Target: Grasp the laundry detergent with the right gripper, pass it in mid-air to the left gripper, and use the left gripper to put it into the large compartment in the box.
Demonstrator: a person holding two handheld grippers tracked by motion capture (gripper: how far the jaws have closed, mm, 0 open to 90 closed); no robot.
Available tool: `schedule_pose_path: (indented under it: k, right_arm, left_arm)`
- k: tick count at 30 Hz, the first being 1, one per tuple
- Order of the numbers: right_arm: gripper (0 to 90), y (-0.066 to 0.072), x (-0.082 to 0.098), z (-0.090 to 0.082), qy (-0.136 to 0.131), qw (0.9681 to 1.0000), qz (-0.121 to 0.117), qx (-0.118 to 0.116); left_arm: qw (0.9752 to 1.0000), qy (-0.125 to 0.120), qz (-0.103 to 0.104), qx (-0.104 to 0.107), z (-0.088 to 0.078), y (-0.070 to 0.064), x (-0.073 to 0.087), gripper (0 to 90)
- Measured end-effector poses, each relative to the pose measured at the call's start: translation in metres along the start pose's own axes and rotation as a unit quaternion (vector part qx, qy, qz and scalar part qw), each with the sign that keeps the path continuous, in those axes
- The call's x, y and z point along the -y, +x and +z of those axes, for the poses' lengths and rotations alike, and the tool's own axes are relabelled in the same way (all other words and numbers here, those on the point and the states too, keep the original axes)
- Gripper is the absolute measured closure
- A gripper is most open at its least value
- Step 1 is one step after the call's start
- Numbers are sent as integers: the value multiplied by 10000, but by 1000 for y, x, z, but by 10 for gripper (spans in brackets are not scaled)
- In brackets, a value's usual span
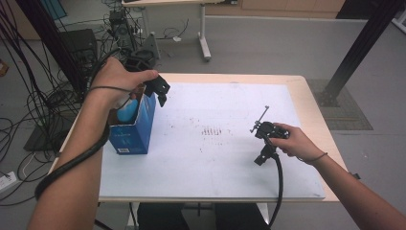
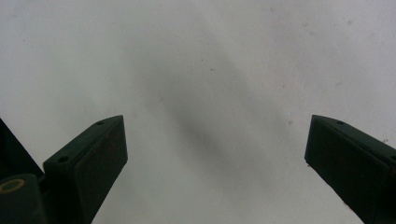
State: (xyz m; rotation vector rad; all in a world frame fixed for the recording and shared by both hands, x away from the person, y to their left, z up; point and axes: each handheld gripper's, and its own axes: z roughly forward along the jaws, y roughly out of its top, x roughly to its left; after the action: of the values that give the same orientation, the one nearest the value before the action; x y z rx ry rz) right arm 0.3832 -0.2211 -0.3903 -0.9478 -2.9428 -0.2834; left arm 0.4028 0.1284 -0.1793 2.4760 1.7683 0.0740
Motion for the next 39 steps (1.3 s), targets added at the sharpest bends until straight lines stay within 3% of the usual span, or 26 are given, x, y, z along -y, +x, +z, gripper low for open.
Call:
schedule_pose_path:
  k: [8,23,27,29,39]
  right_arm:
    - [58,0,1,1,-31,10000,1,-11]
    - [58,-1,1,-2,-70,10000,19,16]
    - [58,-2,1,-4,-154,9999,35,-39]
    - [58,-2,1,-4,-185,9997,61,-143]
    - [58,-4,-3,-3,-186,9997,22,-162]
  left_arm:
    - [9994,-52,299,-150,14,-27,11,95]
    - [9993,-145,353,38,53,-55,20,94]
    - [9990,3,441,60,70,-64,21,94]
    - [9989,47,466,23,77,-68,22,95]
    - [9989,105,448,-87,110,-77,19,97]
